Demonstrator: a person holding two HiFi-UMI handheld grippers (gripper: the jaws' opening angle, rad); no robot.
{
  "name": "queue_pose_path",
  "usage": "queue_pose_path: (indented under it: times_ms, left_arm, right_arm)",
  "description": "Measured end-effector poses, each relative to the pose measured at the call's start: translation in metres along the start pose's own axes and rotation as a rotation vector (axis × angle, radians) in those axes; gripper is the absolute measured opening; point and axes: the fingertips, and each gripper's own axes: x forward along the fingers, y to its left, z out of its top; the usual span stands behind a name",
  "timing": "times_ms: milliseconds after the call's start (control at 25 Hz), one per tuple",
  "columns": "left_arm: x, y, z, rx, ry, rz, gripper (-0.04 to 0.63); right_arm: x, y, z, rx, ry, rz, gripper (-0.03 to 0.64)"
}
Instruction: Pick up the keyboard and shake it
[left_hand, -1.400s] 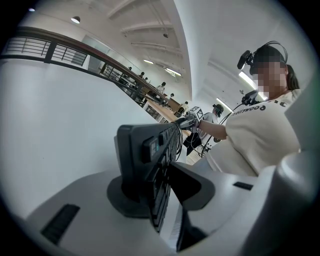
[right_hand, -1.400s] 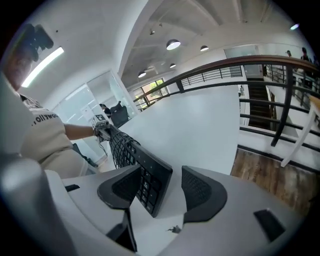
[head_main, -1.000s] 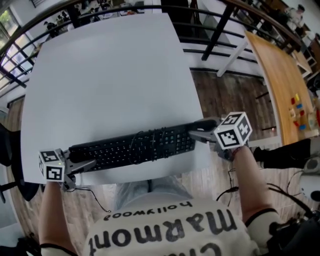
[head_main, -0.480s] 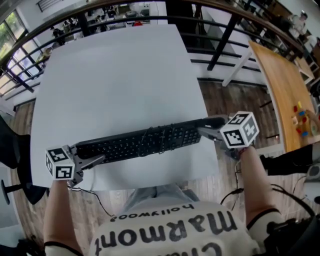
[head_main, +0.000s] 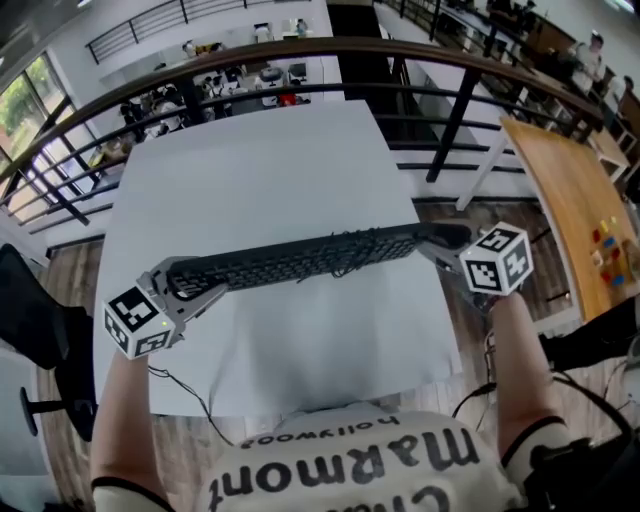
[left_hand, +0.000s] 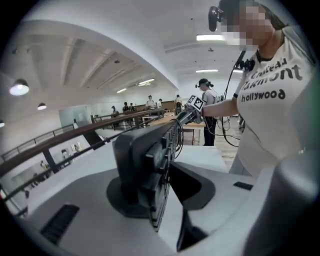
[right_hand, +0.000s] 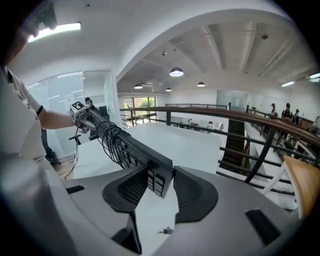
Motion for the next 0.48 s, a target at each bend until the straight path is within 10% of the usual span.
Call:
queue_pose_path:
  times_ms: [480]
  left_arm:
    - [0.003, 0.014, 0.109, 0.471, -0.084, 0.19, 0.112]
  right_arm:
    - [-0.047, -0.051, 0.058, -0.18, -0.213, -0.18, 0.167]
